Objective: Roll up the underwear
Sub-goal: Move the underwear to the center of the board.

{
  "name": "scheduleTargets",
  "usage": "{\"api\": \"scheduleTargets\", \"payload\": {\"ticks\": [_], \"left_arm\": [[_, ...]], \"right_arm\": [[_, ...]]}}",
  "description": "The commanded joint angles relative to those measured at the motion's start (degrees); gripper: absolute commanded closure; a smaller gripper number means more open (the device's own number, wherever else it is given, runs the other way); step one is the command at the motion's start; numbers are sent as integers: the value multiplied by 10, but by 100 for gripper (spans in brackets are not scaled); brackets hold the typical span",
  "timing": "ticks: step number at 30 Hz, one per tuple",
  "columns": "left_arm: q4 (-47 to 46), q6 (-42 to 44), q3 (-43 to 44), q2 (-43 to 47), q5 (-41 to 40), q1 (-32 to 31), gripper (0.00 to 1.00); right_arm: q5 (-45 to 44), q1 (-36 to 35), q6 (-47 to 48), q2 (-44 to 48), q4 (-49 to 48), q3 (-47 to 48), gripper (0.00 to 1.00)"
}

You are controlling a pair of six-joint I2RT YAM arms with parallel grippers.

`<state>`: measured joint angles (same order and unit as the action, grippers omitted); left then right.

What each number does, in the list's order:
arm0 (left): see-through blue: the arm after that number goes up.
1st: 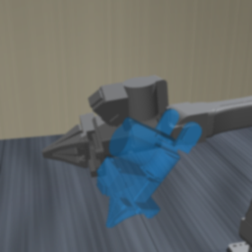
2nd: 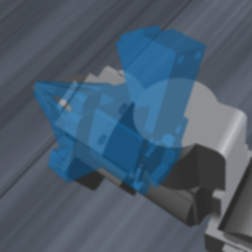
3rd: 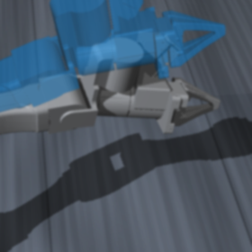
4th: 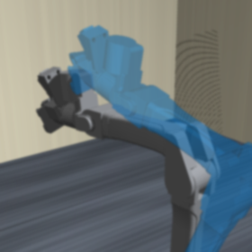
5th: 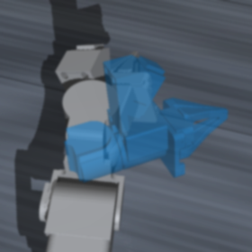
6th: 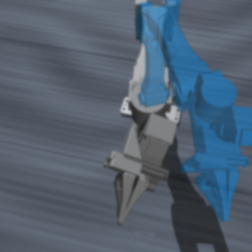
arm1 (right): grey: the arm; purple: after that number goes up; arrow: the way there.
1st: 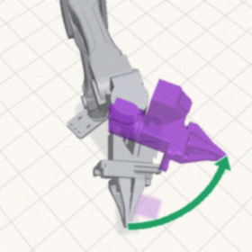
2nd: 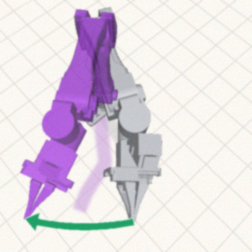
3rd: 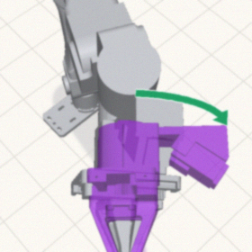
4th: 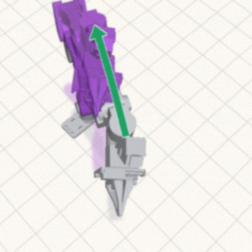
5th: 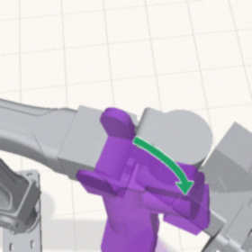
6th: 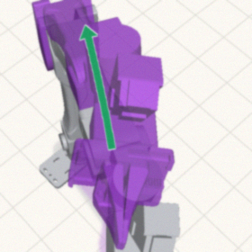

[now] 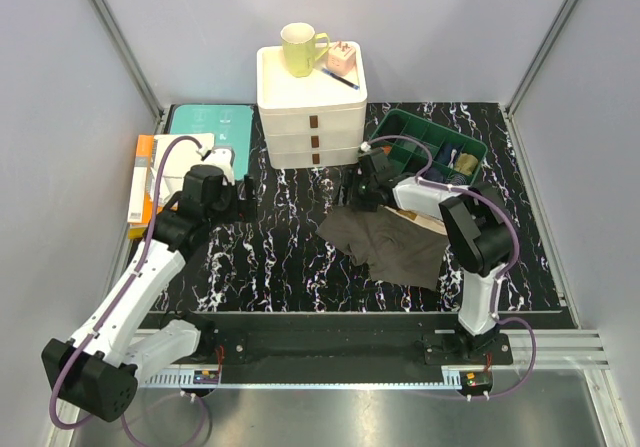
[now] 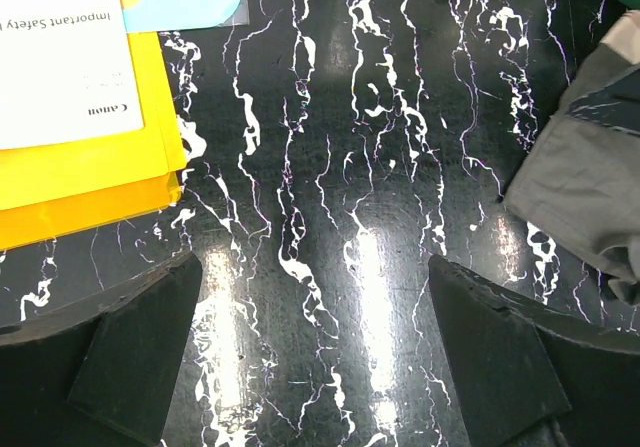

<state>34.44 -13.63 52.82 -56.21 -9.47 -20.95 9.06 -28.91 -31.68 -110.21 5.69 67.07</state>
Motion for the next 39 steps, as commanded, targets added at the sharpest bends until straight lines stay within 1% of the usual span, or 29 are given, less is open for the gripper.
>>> {"api": "scheduleTargets", "payload": {"ticks": [1,8,14,19,24,26,29,32,33,35,36,37,39], "left_arm": [[-16,9,-1,14,-18,2,1],[-13,8,-2,14,-24,5,1],[-12,6,-2,14,-28,6,1],[-13,4,-2,13,-27,6,1],[-12,3,-2,14,-31,6,1],[-11,2,-3,14,-32,5,1],[-11,-1,-3,16,-38,5,1],[-9,-13,-3,17,-38,5,1],[-7,-21,-3,19,-32,5,1],[-7,-51,-3,21,-6,6,1],[-9,-64,-4,21,2,5,1],[-11,-82,-10,19,11,6,1],[-13,-97,-15,12,33,5,1]], "right_arm": [[6,-38,-12,-37,0,35,29],[58,-105,-7,-101,-6,87,29],[142,-160,3,-135,-22,112,30],[170,-205,39,-118,-24,91,31],[222,-249,72,-71,-20,54,32],[234,-261,79,-39,-12,33,31],[224,-266,66,24,-9,-1,31],[160,-265,58,102,22,-21,28],[118,-262,54,116,36,-21,26],[75,-241,47,148,69,-25,25],[63,-230,31,155,70,-31,25],[55,-201,22,165,70,-46,24],[48,-167,2,166,67,-63,24]]}}
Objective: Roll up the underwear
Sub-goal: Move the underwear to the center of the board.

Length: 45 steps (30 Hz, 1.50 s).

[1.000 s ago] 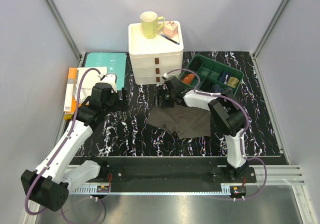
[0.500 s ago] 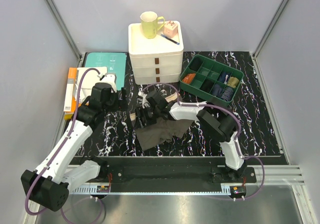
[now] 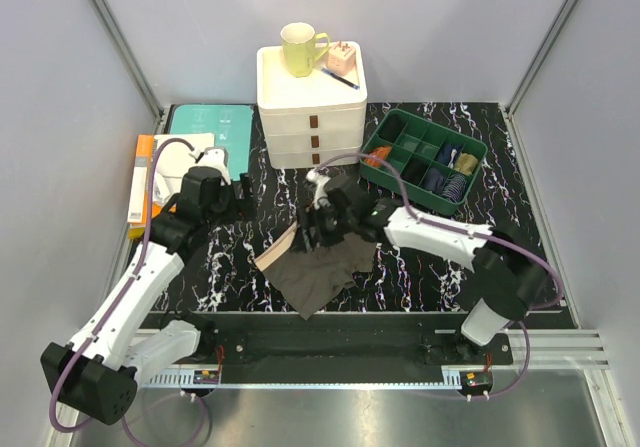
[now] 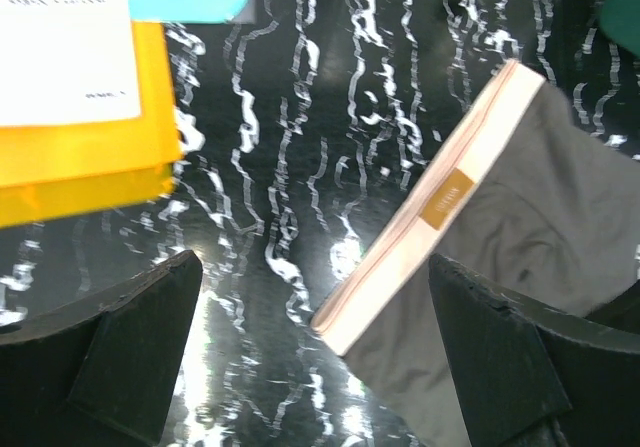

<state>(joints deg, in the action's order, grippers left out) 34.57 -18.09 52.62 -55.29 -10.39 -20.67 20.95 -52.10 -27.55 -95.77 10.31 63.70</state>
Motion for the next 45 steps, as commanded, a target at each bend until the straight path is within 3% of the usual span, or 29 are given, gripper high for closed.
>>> {"api": "scheduleTargets", "payload": {"ticks": [1,14,23,29,34,39,45], "left_arm": [[-14,-63,-20,2,47,1,1],[-20,-63,-43,9,48,-2,1],[-23,-127,-94,10,60,-11,1],[-61,-187,-183,38,62,-13,1],[-106,-227,-240,55,63,-13,2],[-143,-252,-270,45,72,-12,6],[-172,-264,-276,12,90,-12,9]], "right_arm": [[-71,78,-41,17,14,-42,24],[-124,174,9,-122,-12,-10,24],[-108,200,48,-220,-17,92,24],[-72,198,86,-160,-19,92,26],[-90,158,110,-18,-15,28,27],[-113,52,95,65,-6,-62,32],[-153,-49,74,85,3,-125,37]]}}
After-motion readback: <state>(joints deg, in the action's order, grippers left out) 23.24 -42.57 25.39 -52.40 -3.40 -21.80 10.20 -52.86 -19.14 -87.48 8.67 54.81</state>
